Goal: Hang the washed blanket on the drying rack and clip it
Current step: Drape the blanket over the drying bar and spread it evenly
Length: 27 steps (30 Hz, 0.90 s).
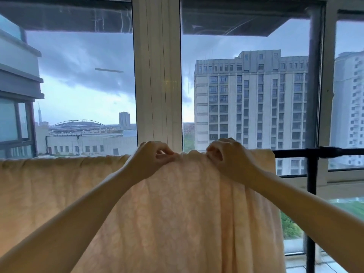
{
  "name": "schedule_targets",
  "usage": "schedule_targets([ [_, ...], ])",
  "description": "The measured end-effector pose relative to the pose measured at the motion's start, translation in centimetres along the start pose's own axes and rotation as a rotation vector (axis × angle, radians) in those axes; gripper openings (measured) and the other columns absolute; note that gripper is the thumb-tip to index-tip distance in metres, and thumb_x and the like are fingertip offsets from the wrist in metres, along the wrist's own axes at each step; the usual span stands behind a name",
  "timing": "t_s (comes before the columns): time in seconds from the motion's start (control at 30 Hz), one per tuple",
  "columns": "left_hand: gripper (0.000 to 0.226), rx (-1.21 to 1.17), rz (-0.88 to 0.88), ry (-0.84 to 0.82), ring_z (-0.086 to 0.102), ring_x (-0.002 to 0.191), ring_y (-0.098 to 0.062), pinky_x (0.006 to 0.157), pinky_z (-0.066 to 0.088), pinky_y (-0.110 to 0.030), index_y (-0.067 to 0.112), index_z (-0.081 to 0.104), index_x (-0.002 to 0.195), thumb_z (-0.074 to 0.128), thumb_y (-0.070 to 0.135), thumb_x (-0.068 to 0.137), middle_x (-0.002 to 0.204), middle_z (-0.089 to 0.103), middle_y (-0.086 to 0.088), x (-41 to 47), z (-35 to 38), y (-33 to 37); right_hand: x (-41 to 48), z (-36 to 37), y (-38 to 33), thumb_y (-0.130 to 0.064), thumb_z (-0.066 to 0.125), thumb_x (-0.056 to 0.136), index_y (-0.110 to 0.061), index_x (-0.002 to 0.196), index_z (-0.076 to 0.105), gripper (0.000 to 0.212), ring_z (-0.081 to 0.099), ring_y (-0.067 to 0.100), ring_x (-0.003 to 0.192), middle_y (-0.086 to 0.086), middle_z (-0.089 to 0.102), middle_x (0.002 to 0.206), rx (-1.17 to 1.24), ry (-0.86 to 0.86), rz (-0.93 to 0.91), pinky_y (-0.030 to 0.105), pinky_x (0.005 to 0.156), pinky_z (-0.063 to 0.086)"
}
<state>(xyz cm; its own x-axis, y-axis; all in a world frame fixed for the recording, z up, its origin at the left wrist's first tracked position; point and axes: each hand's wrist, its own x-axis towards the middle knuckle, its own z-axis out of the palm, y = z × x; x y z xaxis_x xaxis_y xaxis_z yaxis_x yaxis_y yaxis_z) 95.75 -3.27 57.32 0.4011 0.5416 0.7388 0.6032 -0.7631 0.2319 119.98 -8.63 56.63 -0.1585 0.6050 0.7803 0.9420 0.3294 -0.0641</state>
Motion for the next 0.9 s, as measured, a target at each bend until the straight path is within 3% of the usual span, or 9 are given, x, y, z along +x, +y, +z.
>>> schedule_targets([
  [0.13,0.007,-0.033,-0.041,0.061,0.064,0.072,-0.001,0.068,0.048,-0.014,0.021,0.074,0.081,0.07,0.025,0.085,0.074,0.068,0.013,0.3,0.0,-0.8,0.2,0.3,-0.8,-0.022,0.052,0.096,-0.017,0.092,0.067,0.017,0.059,0.011,0.086,-0.005,0.068,0.091,0.003,0.021,-0.006,0.031,0.082,0.048],
  [0.37,0.008,0.058,-0.056,0.209,0.057,0.067,-0.001,0.064,0.043,-0.017,0.015,0.067,0.085,0.065,0.021,0.09,0.077,0.065,0.006,2.5,0.1,-1.0,3.9,-0.5,-0.5,-0.015,0.046,0.096,-0.013,0.083,0.065,0.023,0.056,0.014,0.07,0.001,0.065,0.079,-0.145,0.07,0.116,0.029,0.074,0.041],
  [0.47,0.004,0.112,-0.067,0.156,0.06,0.074,-0.009,0.067,0.049,-0.019,0.013,0.066,0.092,0.062,0.013,0.091,0.089,0.067,0.001,3.0,0.7,-0.6,4.8,0.3,-0.4,-0.016,0.046,0.095,-0.012,0.083,0.066,0.024,0.061,0.017,0.071,0.002,0.066,0.078,-0.123,-0.017,0.152,0.034,0.077,0.05],
  [0.53,0.014,0.111,-0.044,0.12,0.06,0.085,-0.011,0.07,0.049,-0.018,0.015,0.062,0.103,0.056,0.008,0.093,0.103,0.064,0.003,2.4,1.9,0.6,4.2,1.1,-0.3,-0.016,0.048,0.094,-0.011,0.082,0.067,0.023,0.063,0.017,0.069,0.003,0.067,0.076,-0.084,-0.051,0.152,0.038,0.074,0.055],
  [0.67,0.018,0.133,0.114,0.058,0.062,0.089,-0.011,0.077,0.056,-0.036,0.024,0.063,0.106,0.047,0.027,0.098,0.106,0.066,0.006,1.7,4.4,3.4,3.5,1.1,0.0,-0.02,0.051,0.093,-0.011,0.082,0.067,0.021,0.062,0.014,0.065,0.002,0.067,0.074,-0.043,-0.003,0.149,0.033,0.066,0.055],
  [0.77,0.025,0.149,0.09,0.052,0.064,0.084,-0.01,0.074,0.054,-0.035,0.029,0.066,0.104,0.044,0.04,0.098,0.101,0.068,0.01,1.9,5.6,3.8,2.7,0.7,0.1,-0.025,0.052,0.094,-0.012,0.08,0.066,0.024,0.056,0.009,0.063,-0.002,0.061,0.07,-0.054,0.023,0.114,0.027,0.066,0.052],
  [0.9,0.025,0.146,0.127,0.173,0.064,0.073,-0.008,0.076,0.055,-0.037,0.023,0.068,0.093,0.052,0.041,0.094,0.085,0.069,0.01,1.2,6.3,4.0,0.9,0.4,1.7,-0.03,0.056,0.093,-0.015,0.082,0.064,0.021,0.053,0.011,0.078,-0.004,0.063,0.081,-0.013,0.091,0.094,0.032,0.077,0.049],
])
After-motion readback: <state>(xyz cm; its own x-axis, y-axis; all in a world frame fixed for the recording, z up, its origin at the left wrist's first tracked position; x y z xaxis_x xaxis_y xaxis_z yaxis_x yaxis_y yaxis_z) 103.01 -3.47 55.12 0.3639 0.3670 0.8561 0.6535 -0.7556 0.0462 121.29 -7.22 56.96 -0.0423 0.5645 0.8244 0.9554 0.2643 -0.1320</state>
